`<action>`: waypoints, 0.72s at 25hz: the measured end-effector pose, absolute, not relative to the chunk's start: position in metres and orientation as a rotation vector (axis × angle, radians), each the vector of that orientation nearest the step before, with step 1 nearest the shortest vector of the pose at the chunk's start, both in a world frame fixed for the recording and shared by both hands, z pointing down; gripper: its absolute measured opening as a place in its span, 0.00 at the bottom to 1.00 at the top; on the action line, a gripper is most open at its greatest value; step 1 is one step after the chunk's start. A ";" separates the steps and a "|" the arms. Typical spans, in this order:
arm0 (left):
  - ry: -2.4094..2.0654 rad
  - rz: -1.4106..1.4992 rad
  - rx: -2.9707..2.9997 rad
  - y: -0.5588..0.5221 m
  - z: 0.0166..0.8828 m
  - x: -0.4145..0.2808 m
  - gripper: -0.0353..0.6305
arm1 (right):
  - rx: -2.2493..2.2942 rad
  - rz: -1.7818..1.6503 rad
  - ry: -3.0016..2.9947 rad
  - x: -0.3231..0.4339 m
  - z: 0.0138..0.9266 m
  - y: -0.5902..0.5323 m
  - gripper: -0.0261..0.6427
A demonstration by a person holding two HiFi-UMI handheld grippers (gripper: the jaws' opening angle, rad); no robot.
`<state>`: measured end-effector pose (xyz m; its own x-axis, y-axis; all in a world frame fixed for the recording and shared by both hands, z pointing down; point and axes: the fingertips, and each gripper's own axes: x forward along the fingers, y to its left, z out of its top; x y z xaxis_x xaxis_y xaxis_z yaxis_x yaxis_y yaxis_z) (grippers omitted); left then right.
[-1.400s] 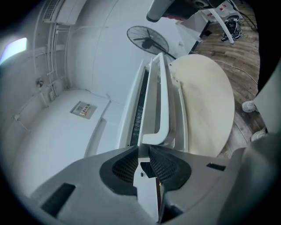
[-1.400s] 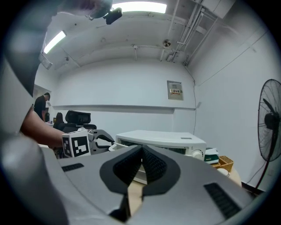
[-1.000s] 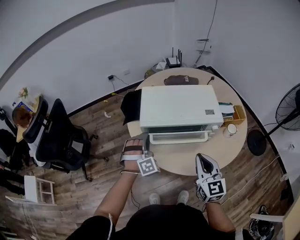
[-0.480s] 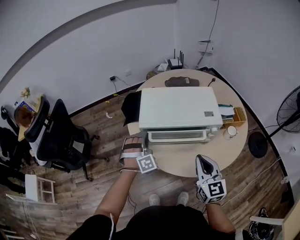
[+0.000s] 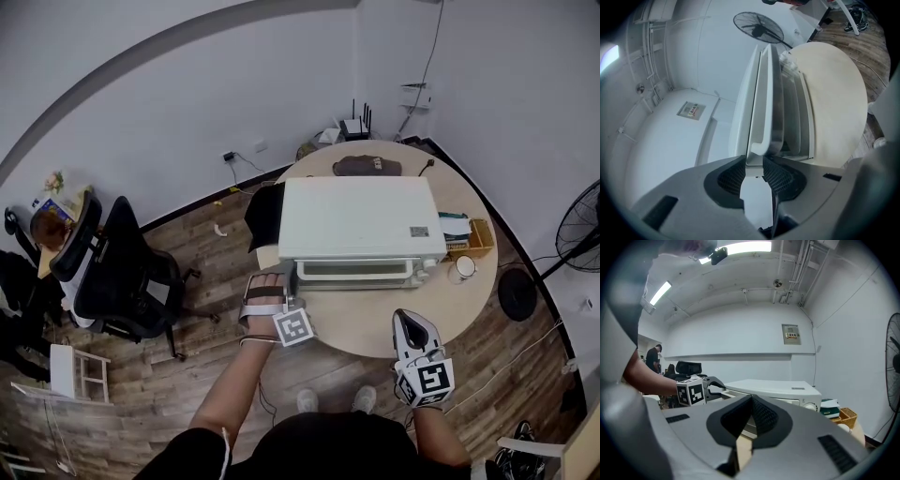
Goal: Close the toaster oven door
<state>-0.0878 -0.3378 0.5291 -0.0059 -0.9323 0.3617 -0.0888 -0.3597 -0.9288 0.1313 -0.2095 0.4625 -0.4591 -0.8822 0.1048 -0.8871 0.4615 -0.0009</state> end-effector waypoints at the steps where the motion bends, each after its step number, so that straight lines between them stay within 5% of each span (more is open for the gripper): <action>1: 1.108 -1.438 -1.538 -0.336 0.528 -0.088 0.22 | 1.580 0.082 -2.613 0.130 0.462 -0.210 0.03; 15: 1.546 -0.951 -2.141 -0.280 0.486 -0.077 0.25 | 1.529 0.053 -2.664 0.121 0.453 -0.218 0.03; 18: 1.620 -0.738 -2.318 -0.264 0.472 -0.063 0.19 | 1.513 0.046 -2.674 0.119 0.451 -0.220 0.03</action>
